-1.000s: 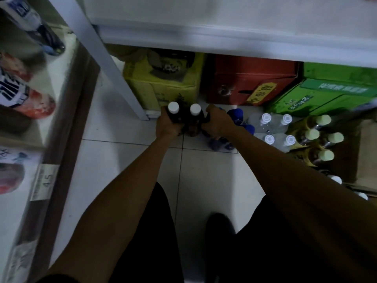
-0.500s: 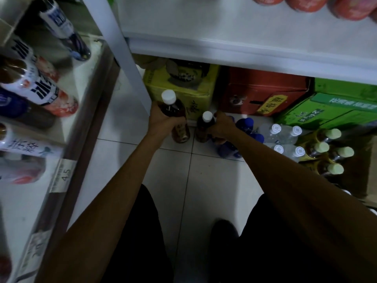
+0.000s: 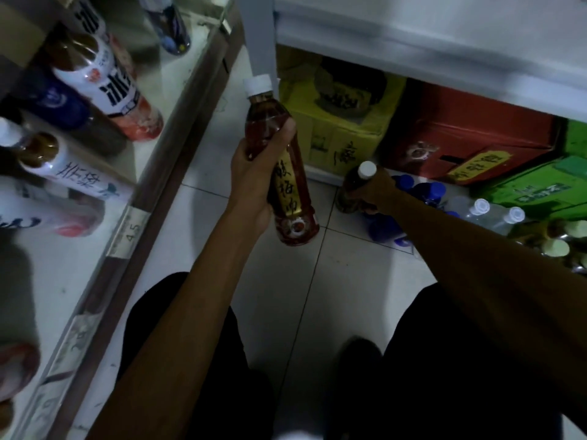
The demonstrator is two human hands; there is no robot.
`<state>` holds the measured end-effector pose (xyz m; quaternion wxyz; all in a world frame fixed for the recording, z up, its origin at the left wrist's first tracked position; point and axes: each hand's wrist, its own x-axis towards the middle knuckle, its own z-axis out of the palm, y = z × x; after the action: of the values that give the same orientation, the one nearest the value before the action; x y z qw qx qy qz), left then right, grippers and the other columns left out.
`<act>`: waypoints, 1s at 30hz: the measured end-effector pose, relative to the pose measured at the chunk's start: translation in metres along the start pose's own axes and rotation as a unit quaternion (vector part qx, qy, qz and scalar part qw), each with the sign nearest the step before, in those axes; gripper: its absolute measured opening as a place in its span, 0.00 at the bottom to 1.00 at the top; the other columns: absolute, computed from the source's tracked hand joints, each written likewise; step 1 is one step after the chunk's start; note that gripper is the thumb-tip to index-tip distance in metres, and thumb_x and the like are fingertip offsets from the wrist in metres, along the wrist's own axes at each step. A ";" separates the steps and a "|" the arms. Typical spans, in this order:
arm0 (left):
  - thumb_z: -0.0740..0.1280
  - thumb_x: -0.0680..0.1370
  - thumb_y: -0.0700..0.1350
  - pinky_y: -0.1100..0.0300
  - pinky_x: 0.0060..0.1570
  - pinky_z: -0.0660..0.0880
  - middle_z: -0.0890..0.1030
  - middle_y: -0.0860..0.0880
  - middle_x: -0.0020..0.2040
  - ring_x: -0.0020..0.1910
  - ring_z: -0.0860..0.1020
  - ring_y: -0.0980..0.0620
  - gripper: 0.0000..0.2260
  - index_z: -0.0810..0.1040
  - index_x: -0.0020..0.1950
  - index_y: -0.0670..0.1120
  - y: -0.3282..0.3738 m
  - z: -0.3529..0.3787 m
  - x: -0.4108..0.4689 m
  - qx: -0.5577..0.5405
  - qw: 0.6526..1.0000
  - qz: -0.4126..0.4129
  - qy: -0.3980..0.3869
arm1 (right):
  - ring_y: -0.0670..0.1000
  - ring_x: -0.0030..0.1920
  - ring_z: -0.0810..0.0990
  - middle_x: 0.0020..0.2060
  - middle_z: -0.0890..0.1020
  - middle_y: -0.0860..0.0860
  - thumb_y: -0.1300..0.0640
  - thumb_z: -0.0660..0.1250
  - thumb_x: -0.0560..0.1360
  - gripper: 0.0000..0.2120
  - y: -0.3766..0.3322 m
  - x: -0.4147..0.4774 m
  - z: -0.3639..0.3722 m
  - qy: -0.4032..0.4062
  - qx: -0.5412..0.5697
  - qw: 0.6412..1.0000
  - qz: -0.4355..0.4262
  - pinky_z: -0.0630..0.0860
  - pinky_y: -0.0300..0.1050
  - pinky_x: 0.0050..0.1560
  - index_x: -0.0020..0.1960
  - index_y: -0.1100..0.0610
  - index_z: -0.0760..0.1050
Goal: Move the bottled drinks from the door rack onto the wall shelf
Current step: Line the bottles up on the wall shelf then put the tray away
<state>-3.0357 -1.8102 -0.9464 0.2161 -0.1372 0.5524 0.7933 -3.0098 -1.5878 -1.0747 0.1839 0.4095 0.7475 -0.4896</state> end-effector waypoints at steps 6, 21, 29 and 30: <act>0.76 0.70 0.47 0.53 0.48 0.80 0.82 0.47 0.47 0.46 0.82 0.50 0.22 0.78 0.62 0.42 0.002 -0.001 0.006 0.034 0.998 -0.044 -0.005 | 0.61 0.60 0.77 0.60 0.77 0.60 0.59 0.80 0.66 0.34 -0.002 -0.013 -0.002 0.039 -0.031 0.998 -0.033 0.78 0.63 0.54 0.67 0.61 0.69; 0.74 0.71 0.36 0.52 0.46 0.79 0.80 0.46 0.38 0.37 0.80 0.48 0.07 0.79 0.47 0.41 -0.001 -0.002 0.018 0.025 0.989 -0.129 -0.071 | 0.58 0.47 0.83 0.44 0.84 0.58 0.68 0.72 0.57 0.21 -0.059 -0.120 -0.089 -0.195 0.121 0.946 -0.231 0.81 0.50 0.49 0.50 0.65 0.78; 0.72 0.74 0.51 0.54 0.39 0.80 0.81 0.45 0.43 0.42 0.81 0.44 0.22 0.76 0.63 0.41 0.000 0.009 0.012 0.010 0.989 -0.096 -0.112 | 0.58 0.50 0.79 0.49 0.79 0.54 0.41 0.78 0.63 0.35 -0.073 -0.150 -0.085 -0.244 0.393 0.863 -0.203 0.68 0.64 0.65 0.63 0.58 0.73; 0.71 0.75 0.51 0.53 0.39 0.80 0.80 0.45 0.43 0.42 0.81 0.43 0.21 0.75 0.64 0.42 0.000 0.012 0.011 0.005 0.988 -0.098 -0.120 | 0.59 0.48 0.79 0.48 0.79 0.54 0.39 0.76 0.64 0.36 -0.075 -0.152 -0.082 -0.236 0.395 0.865 -0.198 0.71 0.65 0.64 0.64 0.58 0.72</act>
<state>-3.0445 -1.7972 -0.9473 0.3580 -0.0931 0.5100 0.7766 -2.9682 -1.5956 -0.8911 0.0767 0.1630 0.4911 -0.8523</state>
